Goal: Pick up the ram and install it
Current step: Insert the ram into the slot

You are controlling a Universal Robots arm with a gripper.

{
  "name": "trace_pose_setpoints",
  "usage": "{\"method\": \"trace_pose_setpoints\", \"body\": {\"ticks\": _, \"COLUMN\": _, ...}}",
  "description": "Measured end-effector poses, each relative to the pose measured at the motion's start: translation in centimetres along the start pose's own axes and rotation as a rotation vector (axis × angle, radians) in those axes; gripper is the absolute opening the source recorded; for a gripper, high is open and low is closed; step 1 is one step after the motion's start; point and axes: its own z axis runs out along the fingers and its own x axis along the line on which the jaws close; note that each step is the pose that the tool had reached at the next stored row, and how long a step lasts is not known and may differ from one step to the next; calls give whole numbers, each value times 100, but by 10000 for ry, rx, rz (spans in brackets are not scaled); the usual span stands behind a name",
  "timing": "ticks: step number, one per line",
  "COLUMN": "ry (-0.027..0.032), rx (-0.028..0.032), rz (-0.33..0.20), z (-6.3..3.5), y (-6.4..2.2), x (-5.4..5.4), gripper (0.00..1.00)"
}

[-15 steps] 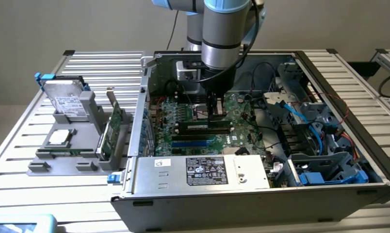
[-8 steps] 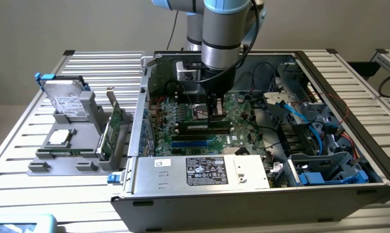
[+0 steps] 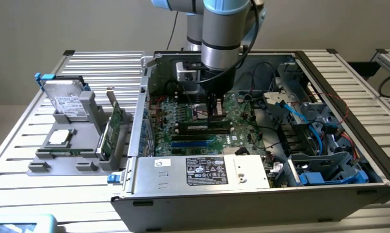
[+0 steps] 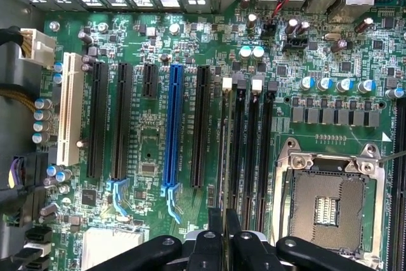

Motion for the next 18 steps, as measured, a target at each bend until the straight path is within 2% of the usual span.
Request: {"method": "trace_pose_setpoints", "body": {"ticks": 18, "ry": 0, "rx": 15, "rz": 65, "z": 13, "y": 13, "x": -2, "gripper": 13}}
